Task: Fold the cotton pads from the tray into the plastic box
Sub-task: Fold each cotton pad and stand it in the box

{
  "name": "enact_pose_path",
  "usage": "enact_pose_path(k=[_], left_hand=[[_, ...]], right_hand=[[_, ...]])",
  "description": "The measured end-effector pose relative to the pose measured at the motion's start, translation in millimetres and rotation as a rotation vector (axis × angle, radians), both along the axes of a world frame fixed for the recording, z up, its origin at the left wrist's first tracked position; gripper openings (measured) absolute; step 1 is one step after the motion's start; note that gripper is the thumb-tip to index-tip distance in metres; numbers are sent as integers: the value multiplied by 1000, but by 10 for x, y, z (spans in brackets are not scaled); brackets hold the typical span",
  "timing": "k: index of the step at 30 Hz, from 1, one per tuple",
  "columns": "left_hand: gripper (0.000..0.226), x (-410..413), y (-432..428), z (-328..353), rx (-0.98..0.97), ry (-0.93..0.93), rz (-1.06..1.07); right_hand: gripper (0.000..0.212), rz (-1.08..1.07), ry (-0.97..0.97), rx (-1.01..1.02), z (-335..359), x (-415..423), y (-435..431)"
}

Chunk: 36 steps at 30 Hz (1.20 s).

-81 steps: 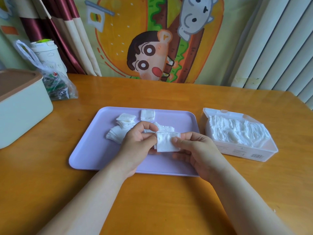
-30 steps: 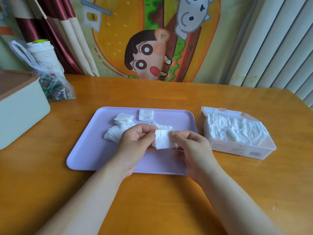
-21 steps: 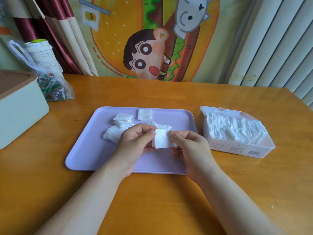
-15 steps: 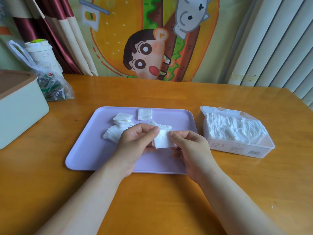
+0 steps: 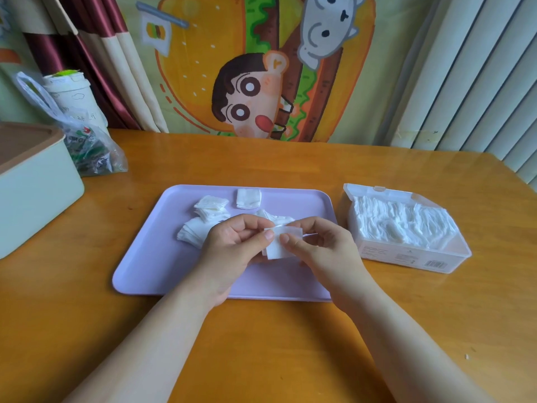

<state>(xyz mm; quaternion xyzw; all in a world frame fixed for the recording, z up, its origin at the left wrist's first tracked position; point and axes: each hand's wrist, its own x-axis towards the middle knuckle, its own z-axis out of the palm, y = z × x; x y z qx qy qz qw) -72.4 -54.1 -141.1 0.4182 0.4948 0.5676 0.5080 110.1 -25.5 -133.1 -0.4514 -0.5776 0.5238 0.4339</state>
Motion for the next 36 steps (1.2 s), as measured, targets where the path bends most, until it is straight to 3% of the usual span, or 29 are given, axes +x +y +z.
enact_pose_path(k=[6,11,16,22,30,32,36], left_hand=[[10,-6,-10,4,7,-21,-1],[9,10,-14,18,10,3,4],[4,10,-10,13,31,31,-28],[8,10,-39,36,65,56,-86],[3,4,-25,23,41,24,-62],[14,-8,-20,16,13,-34,-38],[35,1,-9,23,9,42,-40]], right_hand=[[16,-13,17,-26,-2,29,22],[26,-53,-118,178,9,30,28],[13,-2,-206,284,26,49,29],[21,94,-218,238,109,82,2],[12,59,-215,271,76,99,52],[13,108,-190,233,87,140,70],[12,133,-152,198,90,201,103]])
